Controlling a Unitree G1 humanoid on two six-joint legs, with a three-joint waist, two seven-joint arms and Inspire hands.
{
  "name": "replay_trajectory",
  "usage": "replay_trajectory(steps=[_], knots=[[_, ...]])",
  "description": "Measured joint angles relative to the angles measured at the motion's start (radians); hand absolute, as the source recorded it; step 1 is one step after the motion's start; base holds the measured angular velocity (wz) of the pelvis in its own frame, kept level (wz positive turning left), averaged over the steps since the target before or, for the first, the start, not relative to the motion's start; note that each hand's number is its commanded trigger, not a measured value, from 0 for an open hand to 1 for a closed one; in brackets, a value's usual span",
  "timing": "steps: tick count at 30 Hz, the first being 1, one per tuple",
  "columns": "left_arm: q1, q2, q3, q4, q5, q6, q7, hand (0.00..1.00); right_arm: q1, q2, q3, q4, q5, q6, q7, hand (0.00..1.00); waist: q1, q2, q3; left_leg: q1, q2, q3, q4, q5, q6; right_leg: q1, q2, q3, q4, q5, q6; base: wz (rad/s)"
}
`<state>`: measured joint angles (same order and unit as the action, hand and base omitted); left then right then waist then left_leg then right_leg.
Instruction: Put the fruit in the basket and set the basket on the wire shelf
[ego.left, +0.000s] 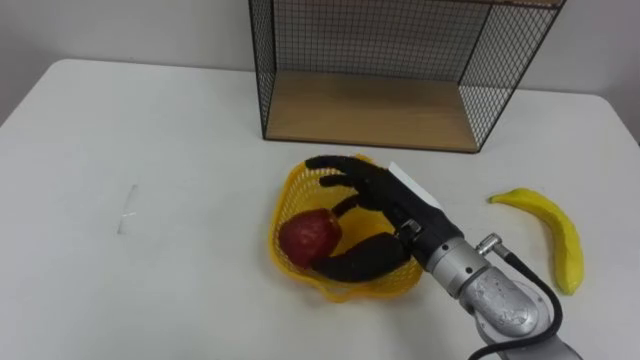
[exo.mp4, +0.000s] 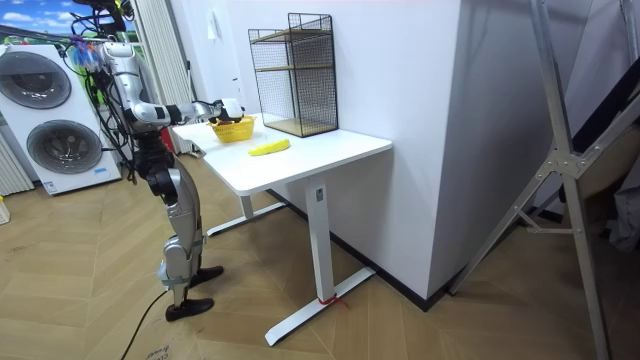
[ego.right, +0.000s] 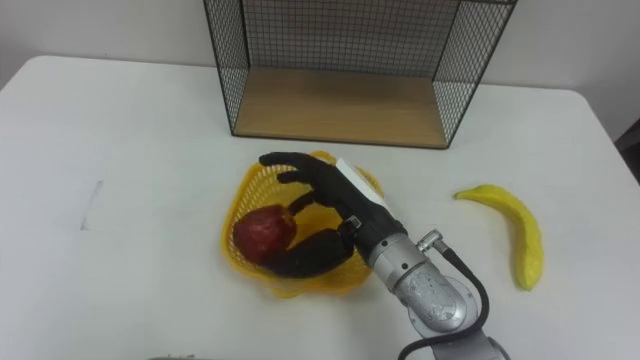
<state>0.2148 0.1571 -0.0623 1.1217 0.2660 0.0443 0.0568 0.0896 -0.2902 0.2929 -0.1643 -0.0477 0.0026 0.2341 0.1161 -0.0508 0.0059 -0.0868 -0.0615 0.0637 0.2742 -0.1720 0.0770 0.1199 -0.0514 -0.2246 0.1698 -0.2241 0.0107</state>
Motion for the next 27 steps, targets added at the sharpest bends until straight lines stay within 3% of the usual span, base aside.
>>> replay_trajectory(steps=[14, 27], knots=[[-0.001, 0.000, -0.002, 0.000, -0.001, 0.000, 0.000, 0.00, 0.000, 0.000, 0.000, 0.000, 0.006, 0.000, 0.000, 0.00, -0.001, 0.009, 0.0012, 0.000, 0.000, 0.000, 0.000, 0.000, 0.000, 0.000, 0.000, 0.000, 0.000, 0.000, 0.000, 0.00], [0.010, 0.000, -0.020, 0.027, -0.021, -0.001, 0.025, 0.00, -0.021, 0.016, -0.050, -0.013, 0.126, 0.000, -0.038, 0.00, -0.013, -0.007, -0.0037, 0.015, -0.001, 0.003, 0.000, 0.001, 0.001, 0.022, 0.000, 0.003, 0.000, 0.000, 0.000, 0.00]])
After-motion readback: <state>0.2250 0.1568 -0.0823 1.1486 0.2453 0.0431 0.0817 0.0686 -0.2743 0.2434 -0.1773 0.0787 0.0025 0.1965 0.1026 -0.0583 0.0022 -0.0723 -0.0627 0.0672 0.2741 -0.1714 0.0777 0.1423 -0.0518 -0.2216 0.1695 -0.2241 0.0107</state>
